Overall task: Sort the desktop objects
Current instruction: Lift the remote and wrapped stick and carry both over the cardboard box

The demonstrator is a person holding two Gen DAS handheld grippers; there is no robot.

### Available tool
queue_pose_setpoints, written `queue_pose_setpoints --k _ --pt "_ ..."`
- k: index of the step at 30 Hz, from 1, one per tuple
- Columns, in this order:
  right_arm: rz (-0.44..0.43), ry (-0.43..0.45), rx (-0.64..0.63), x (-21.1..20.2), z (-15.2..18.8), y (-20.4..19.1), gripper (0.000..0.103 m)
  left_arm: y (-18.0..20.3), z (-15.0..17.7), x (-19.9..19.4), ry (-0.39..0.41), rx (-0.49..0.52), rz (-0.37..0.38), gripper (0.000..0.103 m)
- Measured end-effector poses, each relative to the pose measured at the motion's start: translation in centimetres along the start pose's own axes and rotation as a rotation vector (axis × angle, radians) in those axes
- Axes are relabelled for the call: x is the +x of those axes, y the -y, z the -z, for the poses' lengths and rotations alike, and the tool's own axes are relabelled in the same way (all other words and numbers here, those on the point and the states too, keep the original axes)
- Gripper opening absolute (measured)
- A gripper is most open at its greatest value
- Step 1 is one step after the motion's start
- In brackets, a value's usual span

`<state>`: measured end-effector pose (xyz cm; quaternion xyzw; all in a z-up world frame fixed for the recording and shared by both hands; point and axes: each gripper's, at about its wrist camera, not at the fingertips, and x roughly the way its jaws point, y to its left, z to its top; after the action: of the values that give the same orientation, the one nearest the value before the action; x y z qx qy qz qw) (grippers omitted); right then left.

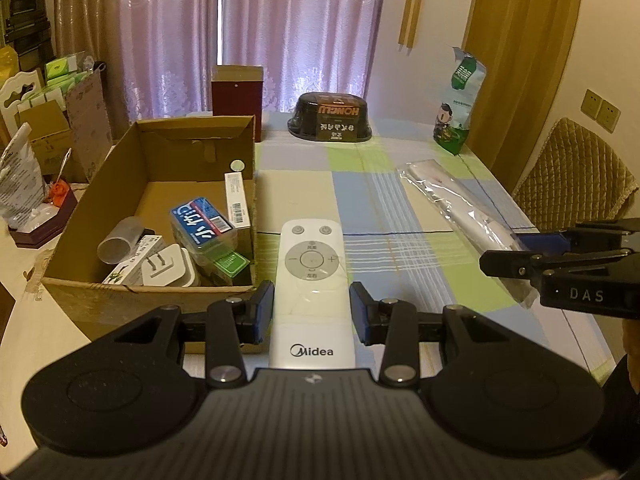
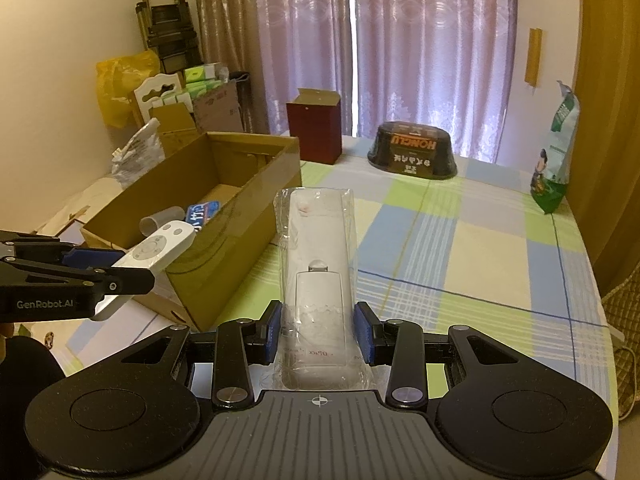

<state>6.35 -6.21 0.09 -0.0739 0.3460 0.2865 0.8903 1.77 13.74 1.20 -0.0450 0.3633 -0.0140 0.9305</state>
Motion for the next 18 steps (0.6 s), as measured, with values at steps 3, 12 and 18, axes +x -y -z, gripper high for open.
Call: queue_pose_setpoints --k 3,12,18 --pt "-0.01 0.004 -0.008 0.4 -0.4 -0.6 0.037 -0.6 -0.1 -0.1 0.005 -0.008 -0.009 0.035" --pt "-0.054 0.017 -0.038 1.8 -1.8 -2.6 0.037 -2.6 -0.4 -0.8 0.016 -0.024 -0.047 0.035" --pt "-0.08 0.027 -0.057 2.7 -2.8 -3.9 0.037 -3.8 -0.6 -1.0 0.021 -0.038 -0.069 0.035"
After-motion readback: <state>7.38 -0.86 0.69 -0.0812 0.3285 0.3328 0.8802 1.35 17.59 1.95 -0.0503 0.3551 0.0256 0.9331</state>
